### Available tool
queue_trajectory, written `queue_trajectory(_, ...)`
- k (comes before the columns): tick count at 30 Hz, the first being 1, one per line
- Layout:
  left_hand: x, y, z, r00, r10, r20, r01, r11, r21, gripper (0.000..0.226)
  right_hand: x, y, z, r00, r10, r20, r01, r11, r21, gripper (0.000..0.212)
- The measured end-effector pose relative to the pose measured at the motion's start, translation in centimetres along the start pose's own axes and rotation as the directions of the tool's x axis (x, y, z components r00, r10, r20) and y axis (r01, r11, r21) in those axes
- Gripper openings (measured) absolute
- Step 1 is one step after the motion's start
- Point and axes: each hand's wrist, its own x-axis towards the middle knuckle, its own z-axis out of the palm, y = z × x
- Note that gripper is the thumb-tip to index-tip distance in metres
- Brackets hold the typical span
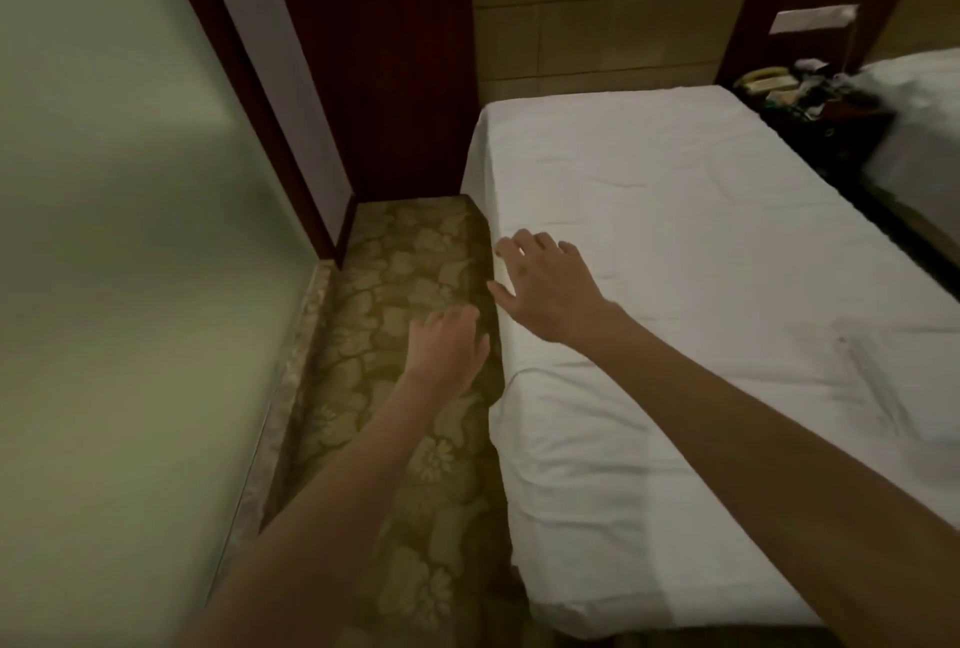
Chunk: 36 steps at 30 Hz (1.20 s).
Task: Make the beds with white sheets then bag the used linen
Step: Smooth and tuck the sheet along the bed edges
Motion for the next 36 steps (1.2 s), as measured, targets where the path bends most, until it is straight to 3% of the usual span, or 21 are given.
queue_trajectory(6, 2.1, -0.1, 0.6, 0.984, 0.033, -0.173, -0.039, 0.999, -0.036, 0.032, -3.5, 0.4, 11.0, 0.966, 0.076, 0.247, -0.078, 0.997, -0.003, 0.036)
queue_trajectory(9, 1.9, 0.8, 5.4, 0.995, 0.021, -0.097, -0.027, 0.998, -0.057, 0.032, -5.0, 0.9, 16.2, 0.95, 0.068, 0.303, -0.083, 0.996, 0.037, 0.038)
queue_trajectory(15, -1.4, 0.9, 20.4, 0.985, -0.113, 0.131, 0.133, 0.979, -0.153, 0.029, -10.1, 1.5, 27.6, 0.876, 0.075, 0.476, -0.091, 0.996, 0.012, 0.038)
queue_trajectory(23, -7.1, 0.9, 36.2, 0.92, -0.123, 0.373, 0.197, 0.966, -0.167, 0.034, -16.8, 0.8, 41.7, 0.705, -0.005, 0.71, 0.025, 1.0, -0.017, 0.053)
queue_trajectory(26, -8.2, 0.0, 39.7, 0.893, -0.141, 0.428, 0.224, 0.963, -0.149, 0.036, -18.2, 0.3, 44.9, 0.666, -0.038, 0.745, 0.13, 0.989, -0.066, 0.048)
queue_trajectory(28, -8.9, -0.4, 41.2, 0.879, -0.159, 0.449, 0.244, 0.96, -0.138, 0.036, -18.6, 0.3, 46.0, 0.678, -0.061, 0.733, 0.192, 0.977, -0.097, 0.039)
queue_trajectory(32, -10.3, -0.7, 42.9, 0.874, -0.153, 0.462, 0.252, 0.955, -0.16, 0.037, -18.1, 0.3, 46.7, 0.684, -0.092, 0.724, 0.235, 0.967, -0.1, 0.032)
queue_trajectory(36, -10.7, -0.7, 43.5, 0.855, -0.153, 0.495, 0.265, 0.95, -0.164, 0.036, -17.5, -0.7, 47.9, 0.633, -0.062, 0.772, 0.302, 0.938, -0.172, 0.031)
